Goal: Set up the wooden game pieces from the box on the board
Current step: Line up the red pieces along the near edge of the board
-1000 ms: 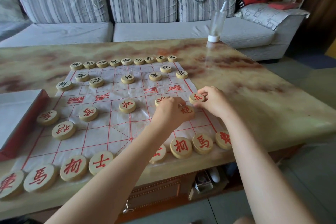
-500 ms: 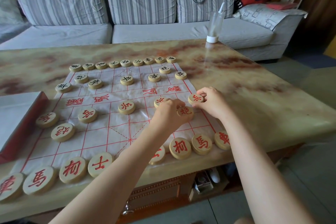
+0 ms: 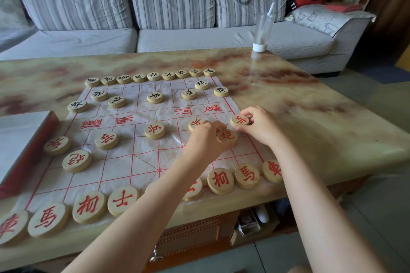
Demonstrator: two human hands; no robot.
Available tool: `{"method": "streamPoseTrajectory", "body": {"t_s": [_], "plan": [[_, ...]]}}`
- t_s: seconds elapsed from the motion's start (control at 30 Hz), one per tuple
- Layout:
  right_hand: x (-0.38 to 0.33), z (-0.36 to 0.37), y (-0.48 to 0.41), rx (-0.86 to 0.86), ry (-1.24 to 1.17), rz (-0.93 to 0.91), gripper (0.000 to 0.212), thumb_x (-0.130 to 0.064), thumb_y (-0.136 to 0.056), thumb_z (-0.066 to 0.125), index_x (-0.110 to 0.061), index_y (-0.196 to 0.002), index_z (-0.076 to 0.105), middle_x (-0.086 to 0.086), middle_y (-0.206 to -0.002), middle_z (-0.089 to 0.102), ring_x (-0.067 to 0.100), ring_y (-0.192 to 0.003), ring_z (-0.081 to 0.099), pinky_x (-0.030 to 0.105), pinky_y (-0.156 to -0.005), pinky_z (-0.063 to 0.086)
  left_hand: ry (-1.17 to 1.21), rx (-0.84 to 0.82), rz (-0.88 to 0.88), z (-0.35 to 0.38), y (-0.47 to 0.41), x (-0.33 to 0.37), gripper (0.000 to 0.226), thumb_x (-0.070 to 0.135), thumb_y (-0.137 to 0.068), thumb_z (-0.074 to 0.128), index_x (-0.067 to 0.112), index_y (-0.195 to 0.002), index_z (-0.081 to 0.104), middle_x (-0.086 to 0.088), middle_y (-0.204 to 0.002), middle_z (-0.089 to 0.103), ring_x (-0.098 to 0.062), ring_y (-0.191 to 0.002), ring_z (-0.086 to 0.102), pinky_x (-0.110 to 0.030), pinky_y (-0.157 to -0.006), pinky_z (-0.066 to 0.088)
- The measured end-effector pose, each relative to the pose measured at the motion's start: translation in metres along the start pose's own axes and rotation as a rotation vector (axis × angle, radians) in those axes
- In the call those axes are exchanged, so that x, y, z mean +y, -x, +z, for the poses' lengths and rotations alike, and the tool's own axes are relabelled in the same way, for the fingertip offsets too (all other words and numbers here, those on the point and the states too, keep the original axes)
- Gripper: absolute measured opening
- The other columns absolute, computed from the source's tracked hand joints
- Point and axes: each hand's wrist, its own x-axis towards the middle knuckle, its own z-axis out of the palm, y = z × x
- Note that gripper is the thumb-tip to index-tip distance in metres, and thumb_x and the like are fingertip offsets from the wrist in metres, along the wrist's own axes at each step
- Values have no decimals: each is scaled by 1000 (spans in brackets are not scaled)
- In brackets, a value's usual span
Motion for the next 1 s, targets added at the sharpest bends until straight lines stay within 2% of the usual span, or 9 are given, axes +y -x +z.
{"method": "streamPoseTrajectory", "body": {"t_s": [0.2,0.43,0.6,0.7,0.83,0.93,1.0], "plan": [[0,2,0,21,-19,20,39,-21,-66,79,-11,-102,64,8,-107,60,23,-98,59,36,-89,48,0,-13,2,-2,0,3,52,36,-76,70,14,-121,57,-10,-114,58,-22,-102,56,-28,-84,44],[0,1,1,13,-9,25,40,-24,-66,79,-11,-101,63,8,-106,60,24,-99,59,37,-89,48,13,-2,-23,-2,3,3,55,36,-75,71,15,-123,55,-9,-119,54,-20,-105,55,-23,-82,40],[-7,-9,3,4,78,13,54,-32,-73,74,-12,-120,58,10,-116,54,25,-114,47,35,-95,41,70,63,-12,-18,6,4,50,36,-71,75,16,-115,61,-5,-113,60,-13,-100,57,-16,-79,38],[-26,-10,4,54,54,-48,52,-31,-74,73,-12,-121,58,9,-118,56,25,-115,48,35,-96,41,10,57,-5,-44,10,-8,39,28,-77,71,16,-113,63,-1,-110,66,-12,-96,59,-16,-77,40],[-56,7,10,-38,5,-99,48,-34,-76,72,-15,-119,61,1,-119,61,16,-110,53,25,-85,40,-113,72,-62,-81,19,-44,33,15,-80,66,18,-113,63,-2,-113,66,-15,-99,61,-27,-88,49],[-71,21,12,-85,34,-138,50,-41,-76,72,-17,-119,61,-1,-117,62,10,-100,52,20,-77,33,-168,90,-96,-102,28,-70,29,17,-80,67,20,-109,65,-1,-110,67,-15,-97,62,-28,-86,49],[-78,28,12,-113,92,-139,52,-45,-76,70,-19,-120,60,-3,-119,60,11,-105,52,18,-74,28,-206,86,-119,-112,30,-82,31,19,-80,68,20,-111,63,-1,-114,65,-15,-100,60,-28,-85,47]]}}
